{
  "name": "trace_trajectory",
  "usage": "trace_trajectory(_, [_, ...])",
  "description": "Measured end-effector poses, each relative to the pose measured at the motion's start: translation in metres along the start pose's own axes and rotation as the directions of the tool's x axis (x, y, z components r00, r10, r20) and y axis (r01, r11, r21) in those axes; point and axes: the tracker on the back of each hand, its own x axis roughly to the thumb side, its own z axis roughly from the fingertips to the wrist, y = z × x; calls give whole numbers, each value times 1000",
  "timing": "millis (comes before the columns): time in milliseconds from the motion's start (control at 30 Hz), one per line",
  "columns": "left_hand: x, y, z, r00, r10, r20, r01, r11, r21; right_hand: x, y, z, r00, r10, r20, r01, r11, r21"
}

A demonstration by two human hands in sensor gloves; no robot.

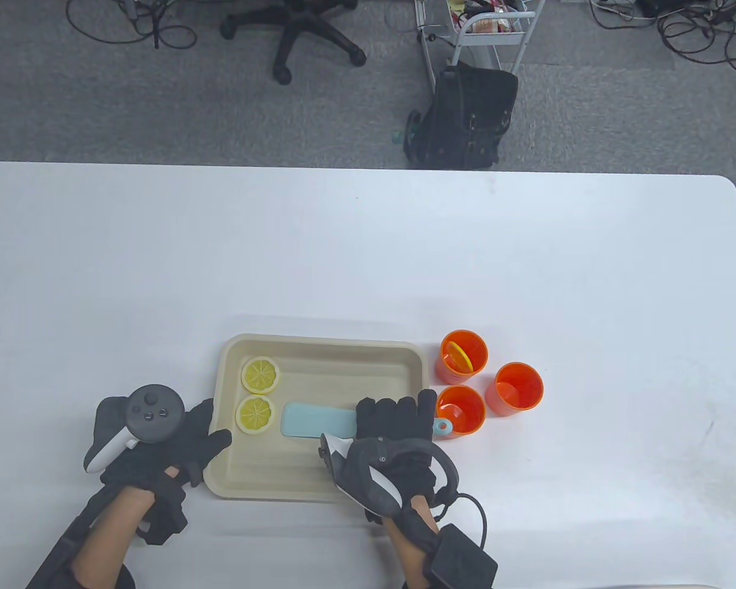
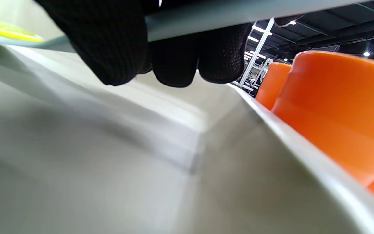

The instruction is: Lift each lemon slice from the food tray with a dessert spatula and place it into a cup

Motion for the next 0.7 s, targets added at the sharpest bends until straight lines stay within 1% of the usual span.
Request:
trace_trajectory(100, [0,0,0,1000,1,0,-1,1000,0,6,0,-2,998,54,13,-54,999,3])
trace_trajectory(533, [0,0,-1,1000,-4,-1,4,1000,0,20,-6,-8,993,110,49,-113,992,54])
trace_trajectory(700, [1,0,-1,1000,-5,0,5,1000,0,20,-5,-10,996,69,64,-75,993,95])
